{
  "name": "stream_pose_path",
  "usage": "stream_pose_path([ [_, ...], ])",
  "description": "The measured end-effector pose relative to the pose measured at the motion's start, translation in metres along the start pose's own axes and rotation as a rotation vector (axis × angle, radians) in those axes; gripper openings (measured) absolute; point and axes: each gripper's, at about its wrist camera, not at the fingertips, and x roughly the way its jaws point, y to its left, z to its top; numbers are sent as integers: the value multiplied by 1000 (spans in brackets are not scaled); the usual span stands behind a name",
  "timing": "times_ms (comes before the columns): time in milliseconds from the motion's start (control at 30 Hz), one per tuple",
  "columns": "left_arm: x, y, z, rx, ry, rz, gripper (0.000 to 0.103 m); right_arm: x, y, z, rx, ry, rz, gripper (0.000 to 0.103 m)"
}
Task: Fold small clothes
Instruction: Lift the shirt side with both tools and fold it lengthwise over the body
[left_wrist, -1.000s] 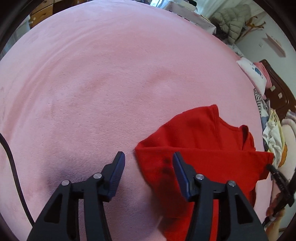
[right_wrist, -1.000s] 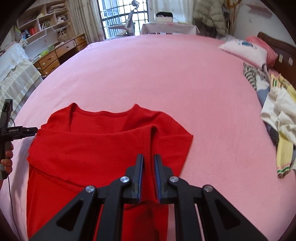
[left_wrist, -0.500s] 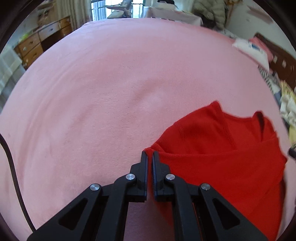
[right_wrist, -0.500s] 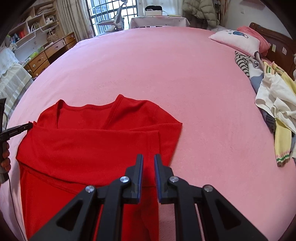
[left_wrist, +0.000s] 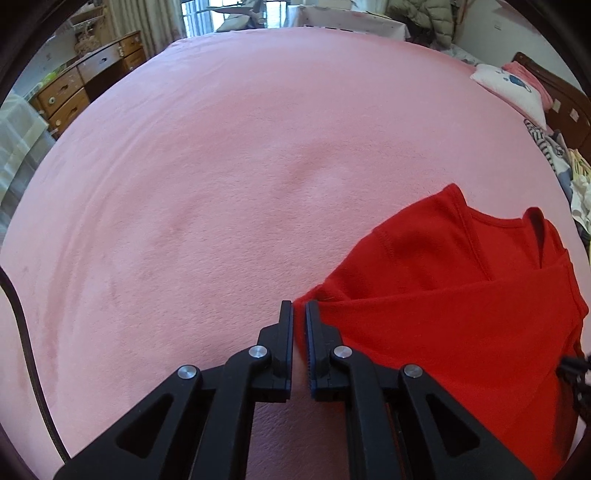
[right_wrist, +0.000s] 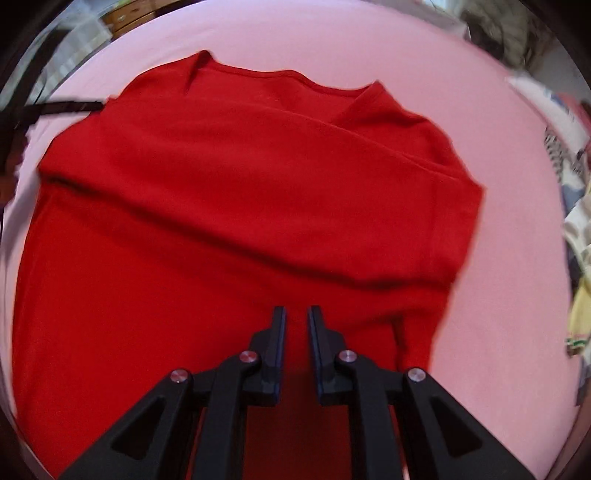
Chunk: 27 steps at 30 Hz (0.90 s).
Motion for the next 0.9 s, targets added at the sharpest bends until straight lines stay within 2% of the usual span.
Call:
stream_pose_path([
  [33,-5,2,0,-7,-2,2,8,-11,2,-5,-13,-14,-9,12],
  [133,-27,6,-8,-27,-12,24,13,-41,10,-4,-24,-95,50,12],
  [300,-70,17,-47,-103,-34,-86,24,-54,45,41,-21,-179,189,12],
  [467,-71,-7,-81,-62,-3,-148,27,-36,91,89,-34,-202,286,12],
  [533,-64,-16,-89,-34,5,-145,27,-32,103,96,-31,-206,289,12],
  [767,-59,-25,-106,5,15,-251,27,-34,103,105,3,-213,310,12],
  [900,-62,-28,-114,50,15,-248,27,-30,97,102,5,-201,296,12],
])
